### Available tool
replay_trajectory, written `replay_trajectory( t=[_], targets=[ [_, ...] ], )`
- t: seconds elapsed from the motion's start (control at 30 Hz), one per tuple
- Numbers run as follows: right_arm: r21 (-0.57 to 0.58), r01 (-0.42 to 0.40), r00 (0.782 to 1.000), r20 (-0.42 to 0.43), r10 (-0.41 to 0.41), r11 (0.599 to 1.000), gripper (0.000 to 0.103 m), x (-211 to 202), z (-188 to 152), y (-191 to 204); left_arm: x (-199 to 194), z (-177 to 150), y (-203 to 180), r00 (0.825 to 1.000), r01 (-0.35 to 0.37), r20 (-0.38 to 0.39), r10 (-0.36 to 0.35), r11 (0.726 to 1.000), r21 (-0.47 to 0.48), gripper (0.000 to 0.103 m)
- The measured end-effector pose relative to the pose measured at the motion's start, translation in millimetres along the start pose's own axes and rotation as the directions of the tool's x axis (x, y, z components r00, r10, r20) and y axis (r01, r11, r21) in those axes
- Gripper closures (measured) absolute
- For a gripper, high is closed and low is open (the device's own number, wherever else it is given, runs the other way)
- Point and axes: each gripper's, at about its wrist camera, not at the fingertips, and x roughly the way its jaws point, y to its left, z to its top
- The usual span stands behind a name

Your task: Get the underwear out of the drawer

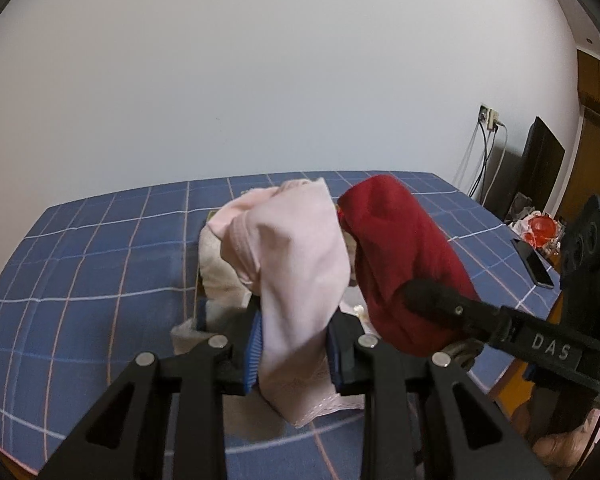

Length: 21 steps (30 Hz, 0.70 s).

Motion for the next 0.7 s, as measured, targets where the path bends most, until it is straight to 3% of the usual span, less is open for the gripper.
replay_trajectory(
  t=[0.2,0.4,0.5,0.7],
  targets=[
    [0.004,0.033,0.999,-0.009,-0.033,0.999,0.071,21.6,2.7,-8.5,21.4,4.7,0.0,1.0,-0.011,0.003,0.011,0.999,0.037,0.078],
    [0.028,0.044,0.999,-0.031,-0.043,0.999,0.071,33.8,4.4,-21.6,41.0,6.4,18.8,0.999,0.031,-0.043,-0.032,0.999,-0.024,0.078],
    [0.025,0.038,0.999,-0.036,-0.037,0.999,0.071,35.4,4.3,-22.8,37.1,7.1,27.5,0.997,0.064,-0.046,-0.066,0.997,-0.053,0.078],
    [0.028,0.003,0.999,-0.035,-0.002,1.0,0.071,29.3,3.9,-19.3,-1.9,10.3,30.1,0.994,0.105,0.019,-0.104,0.993,-0.056,0.078]
  ],
)
